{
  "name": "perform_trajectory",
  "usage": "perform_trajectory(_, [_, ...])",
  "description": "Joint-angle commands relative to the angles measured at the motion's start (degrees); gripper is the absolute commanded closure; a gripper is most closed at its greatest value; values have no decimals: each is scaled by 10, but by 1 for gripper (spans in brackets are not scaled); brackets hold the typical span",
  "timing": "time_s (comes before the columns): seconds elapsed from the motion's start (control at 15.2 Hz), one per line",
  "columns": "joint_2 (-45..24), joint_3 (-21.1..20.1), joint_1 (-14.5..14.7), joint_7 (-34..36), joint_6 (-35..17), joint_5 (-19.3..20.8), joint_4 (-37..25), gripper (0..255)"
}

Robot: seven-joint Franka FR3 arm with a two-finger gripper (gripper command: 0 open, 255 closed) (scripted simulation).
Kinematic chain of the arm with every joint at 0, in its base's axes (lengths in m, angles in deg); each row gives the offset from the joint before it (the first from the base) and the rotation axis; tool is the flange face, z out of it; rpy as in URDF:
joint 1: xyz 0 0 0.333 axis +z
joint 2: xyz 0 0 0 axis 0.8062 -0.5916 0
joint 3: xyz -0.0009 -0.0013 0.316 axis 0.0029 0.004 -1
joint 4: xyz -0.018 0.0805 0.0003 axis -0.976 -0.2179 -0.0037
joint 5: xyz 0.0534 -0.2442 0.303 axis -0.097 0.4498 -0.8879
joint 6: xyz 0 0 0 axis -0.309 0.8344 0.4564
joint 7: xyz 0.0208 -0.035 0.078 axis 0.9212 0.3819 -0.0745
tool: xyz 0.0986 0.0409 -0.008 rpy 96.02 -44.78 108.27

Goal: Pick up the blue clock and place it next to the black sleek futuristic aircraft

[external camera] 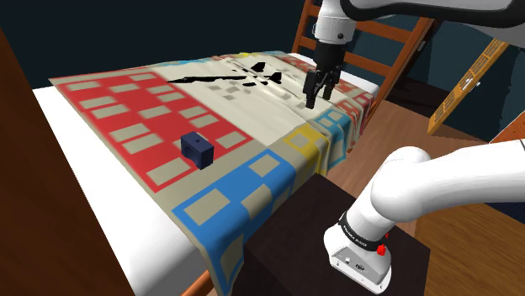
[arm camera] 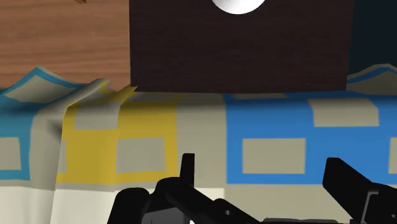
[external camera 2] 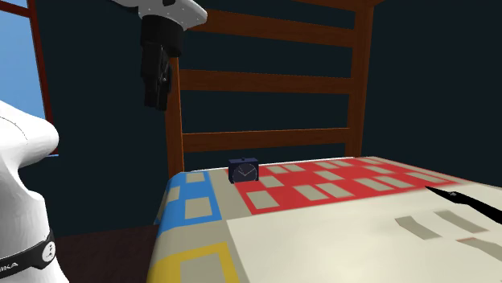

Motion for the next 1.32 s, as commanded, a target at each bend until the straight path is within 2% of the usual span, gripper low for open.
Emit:
perform_trajectory(0.0, [0, 0, 0, 0, 0, 0, 0, 0])
perform_trajectory(0.59, [-117, -64, 27, 92, -142, -58, 6, 0])
perform_trajectory(1.25, [-295, -128, 46, 187, -281, -79, -60, 0])
